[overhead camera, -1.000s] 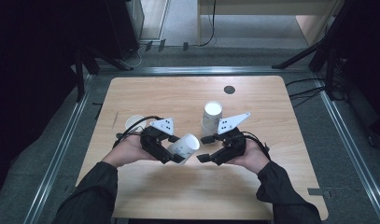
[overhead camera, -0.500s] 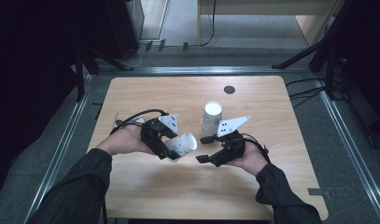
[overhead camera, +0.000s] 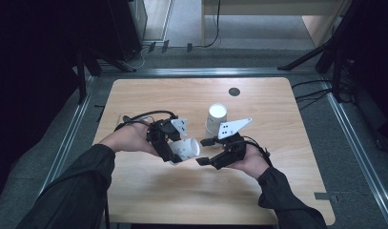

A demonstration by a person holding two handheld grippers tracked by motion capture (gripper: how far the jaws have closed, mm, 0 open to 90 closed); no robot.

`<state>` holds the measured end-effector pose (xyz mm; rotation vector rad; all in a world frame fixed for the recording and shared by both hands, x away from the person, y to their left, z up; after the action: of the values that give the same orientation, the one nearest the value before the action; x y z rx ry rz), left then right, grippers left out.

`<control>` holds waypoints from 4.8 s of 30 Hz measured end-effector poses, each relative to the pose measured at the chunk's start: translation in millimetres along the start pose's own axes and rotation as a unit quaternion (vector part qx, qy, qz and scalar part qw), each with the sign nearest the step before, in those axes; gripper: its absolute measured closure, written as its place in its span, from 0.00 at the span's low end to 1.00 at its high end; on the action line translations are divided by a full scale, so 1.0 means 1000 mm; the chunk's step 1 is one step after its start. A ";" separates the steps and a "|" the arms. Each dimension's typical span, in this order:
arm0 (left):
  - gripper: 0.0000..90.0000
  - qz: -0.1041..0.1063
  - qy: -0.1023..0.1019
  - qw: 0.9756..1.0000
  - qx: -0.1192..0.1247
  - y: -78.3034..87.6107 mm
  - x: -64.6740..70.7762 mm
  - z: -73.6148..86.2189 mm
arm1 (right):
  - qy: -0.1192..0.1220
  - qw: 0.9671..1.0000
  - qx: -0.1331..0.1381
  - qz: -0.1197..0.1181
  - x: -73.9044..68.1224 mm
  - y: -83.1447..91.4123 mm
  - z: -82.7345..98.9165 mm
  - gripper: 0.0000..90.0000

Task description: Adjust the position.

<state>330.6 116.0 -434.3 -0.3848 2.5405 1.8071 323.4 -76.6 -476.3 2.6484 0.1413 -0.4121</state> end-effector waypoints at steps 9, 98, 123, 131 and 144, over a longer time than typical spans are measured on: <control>0.33 0.006 -0.021 1.000 -0.021 -0.008 0.003 -0.002 | 0.000 1.000 0.005 -0.005 -0.001 -0.007 -0.004 0.30; 0.11 0.028 0.148 0.962 0.230 -0.018 0.011 0.029 | 0.006 1.000 0.025 -0.014 -0.002 0.014 -0.010 0.39; 0.14 0.050 0.170 0.942 0.285 -0.029 0.026 0.034 | 0.004 0.998 0.033 -0.052 -0.005 0.012 -0.010 0.39; 0.16 0.051 0.172 0.940 0.291 -0.029 0.027 0.034 | 0.005 0.998 0.032 -0.057 -0.005 0.008 -0.009 0.39; 0.23 0.042 0.164 0.940 0.296 -0.028 0.028 0.036 | 0.001 0.997 0.034 -0.063 -0.005 0.007 -0.009 0.39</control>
<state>304.2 135.2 -476.2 -0.5974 3.1882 0.9596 322.1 -79.2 -463.9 2.7161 0.3011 -0.4644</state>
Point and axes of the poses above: each handheld gripper's, and its own axes: y roughly backward along the jaws, z roughly out of its underside, x roughly to its right, the point moved 3 cm from there along -y, roughly forward along the jaws, and after that the axes turned 12 degrees about -z, right-handed, at the moved point
